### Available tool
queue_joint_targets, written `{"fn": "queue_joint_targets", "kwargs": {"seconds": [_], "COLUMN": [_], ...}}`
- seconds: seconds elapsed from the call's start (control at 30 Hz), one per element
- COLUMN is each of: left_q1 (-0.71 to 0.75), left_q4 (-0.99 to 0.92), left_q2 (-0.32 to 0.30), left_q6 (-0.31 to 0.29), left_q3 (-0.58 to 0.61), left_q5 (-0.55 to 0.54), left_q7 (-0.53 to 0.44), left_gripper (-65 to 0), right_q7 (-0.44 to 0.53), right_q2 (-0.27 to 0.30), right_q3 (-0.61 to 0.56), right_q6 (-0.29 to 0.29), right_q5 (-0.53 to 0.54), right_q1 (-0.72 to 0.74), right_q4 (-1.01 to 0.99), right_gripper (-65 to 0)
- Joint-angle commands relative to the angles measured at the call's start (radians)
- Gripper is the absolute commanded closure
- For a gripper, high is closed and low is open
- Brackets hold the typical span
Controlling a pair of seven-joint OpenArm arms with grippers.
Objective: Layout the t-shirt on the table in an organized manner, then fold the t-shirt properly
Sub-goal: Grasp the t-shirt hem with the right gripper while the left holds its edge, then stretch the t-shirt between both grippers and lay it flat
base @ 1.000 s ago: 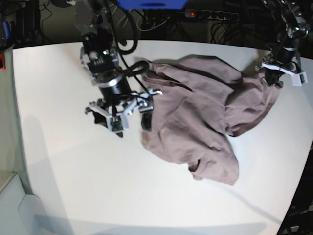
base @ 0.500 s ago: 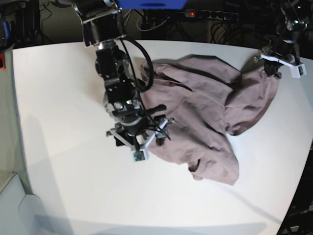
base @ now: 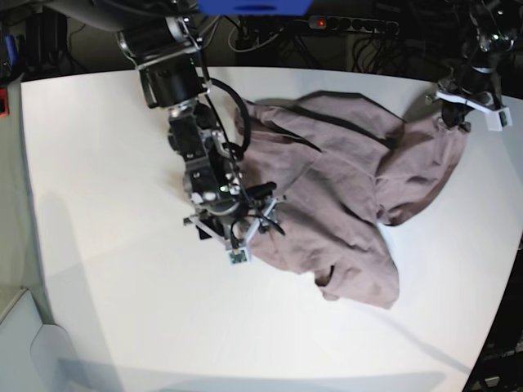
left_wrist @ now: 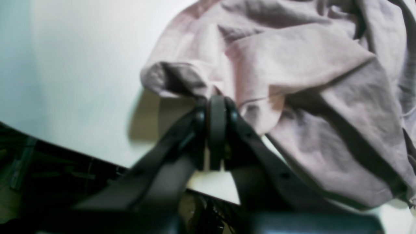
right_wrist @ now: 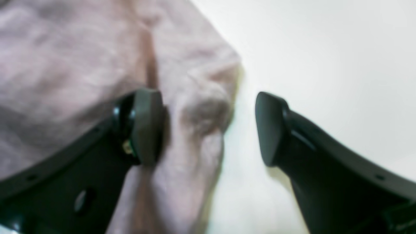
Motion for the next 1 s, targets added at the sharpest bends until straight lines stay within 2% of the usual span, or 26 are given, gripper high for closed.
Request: {"fn": "queue_joint_targets", "kwargs": {"seconds": [0.0, 0.03, 0.1, 0.2, 0.27, 0.37, 0.43, 0.67, 0.8, 0.97], "left_q1": [0.0, 0.0, 0.0, 0.0, 0.0, 0.0, -0.006, -0.027, -0.027, -0.027], "left_q4": [0.013, 0.013, 0.013, 0.013, 0.013, 0.012, 0.002, -0.074, -0.07, -0.064], "left_q2": [-0.011, -0.011, -0.011, -0.013, -0.013, -0.014, -0.014, -0.02, -0.019, -0.014], "left_q6": [-0.007, -0.007, -0.007, -0.007, -0.007, -0.007, -0.007, -0.008, -0.008, -0.008], "left_q3": [-0.006, -0.006, -0.006, -0.006, -0.006, -0.006, -0.006, -0.006, -0.006, -0.006], "left_q5": [-0.01, -0.01, -0.01, -0.01, -0.01, -0.01, -0.01, -0.01, -0.011, -0.011], "left_q7": [-0.021, -0.021, -0.021, -0.021, -0.021, -0.021, -0.021, -0.021, -0.021, -0.021], "left_gripper": [-0.1, -0.1, -0.1, -0.1, -0.1, -0.1, -0.1, -0.1, -0.1, -0.1], "right_q7": [0.024, 0.024, 0.024, 0.022, 0.016, -0.041, -0.061, -0.133, -0.153, -0.154], "right_q2": [0.001, 0.008, 0.014, 0.034, 0.052, 0.093, 0.12, 0.219, 0.219, 0.216], "right_q3": [0.0, 0.0, 0.0, 0.0, 0.0, 0.002, 0.002, 0.022, 0.187, 0.442], "right_q6": [0.004, 0.004, 0.004, 0.004, -0.001, -0.067, -0.091, -0.101, -0.102, -0.102], "right_q5": [0.004, 0.004, 0.004, 0.004, 0.004, 0.007, 0.008, 0.005, 0.007, 0.008], "right_q1": [0.028, 0.029, 0.031, 0.033, 0.033, 0.031, 0.022, -0.06, -0.083, -0.095], "right_q4": [0.013, 0.01, 0.01, 0.01, 0.018, 0.064, 0.15, 0.509, 0.605, 0.607], "right_gripper": [-43.3, -41.6, -34.2, -15.9, -1.0, 0.0, 0.0, 0.0, 0.0, 0.0]}}
